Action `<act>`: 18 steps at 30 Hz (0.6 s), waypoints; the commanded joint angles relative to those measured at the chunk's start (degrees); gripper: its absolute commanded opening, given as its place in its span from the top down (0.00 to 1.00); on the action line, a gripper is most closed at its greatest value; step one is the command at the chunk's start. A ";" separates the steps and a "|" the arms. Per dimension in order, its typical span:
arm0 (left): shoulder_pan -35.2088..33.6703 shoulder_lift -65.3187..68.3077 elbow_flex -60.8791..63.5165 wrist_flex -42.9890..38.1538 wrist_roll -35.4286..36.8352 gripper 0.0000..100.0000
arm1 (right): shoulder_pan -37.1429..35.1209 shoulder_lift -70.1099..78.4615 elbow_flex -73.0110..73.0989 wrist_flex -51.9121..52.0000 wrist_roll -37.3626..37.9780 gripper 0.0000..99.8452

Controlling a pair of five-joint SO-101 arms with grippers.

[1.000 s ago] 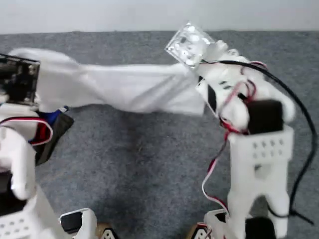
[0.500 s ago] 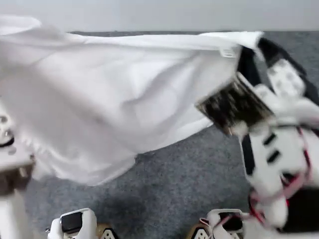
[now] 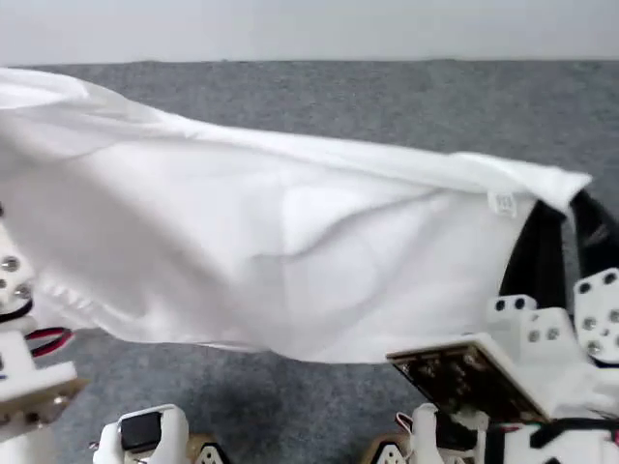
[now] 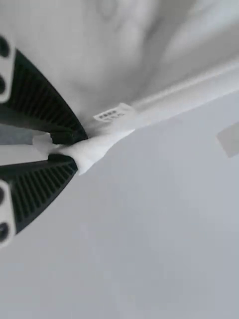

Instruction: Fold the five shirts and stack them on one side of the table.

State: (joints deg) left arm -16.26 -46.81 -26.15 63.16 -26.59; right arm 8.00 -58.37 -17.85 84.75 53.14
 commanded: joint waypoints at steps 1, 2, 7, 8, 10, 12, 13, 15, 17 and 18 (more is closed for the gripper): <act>3.78 -0.44 -1.27 6.24 -1.32 0.99 | 1.71 0.40 0.70 4.62 0.53 0.99; 4.66 -0.44 -1.01 7.91 -1.93 0.99 | 1.63 0.40 2.55 5.05 0.53 0.99; 8.97 1.58 5.58 11.08 -3.52 0.99 | 1.54 0.31 16.35 2.33 0.35 0.99; 9.14 2.02 7.69 10.73 -3.87 0.99 | 1.54 0.31 19.96 0.40 0.35 0.99; 9.49 3.16 11.82 8.62 -3.60 0.99 | 1.54 0.31 26.99 -4.44 0.44 0.99; 10.29 4.84 16.04 4.75 -3.52 0.99 | 1.54 0.22 33.41 -10.07 0.44 0.99; 10.64 5.80 18.07 2.46 -3.52 0.99 | 1.54 0.31 36.31 -13.14 0.44 0.99; 10.99 8.00 21.58 -2.11 -3.52 0.99 | 1.54 0.40 41.93 -20.18 0.53 0.99; 11.08 10.73 24.40 -6.68 -3.52 0.99 | 1.54 0.40 47.56 -28.18 0.62 0.99; 11.16 12.40 25.71 -9.05 -3.52 0.99 | 1.54 0.48 50.29 -32.13 1.05 0.99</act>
State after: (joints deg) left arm -5.10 -37.49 -2.42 61.58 -29.76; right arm 8.53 -57.93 26.73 63.56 53.23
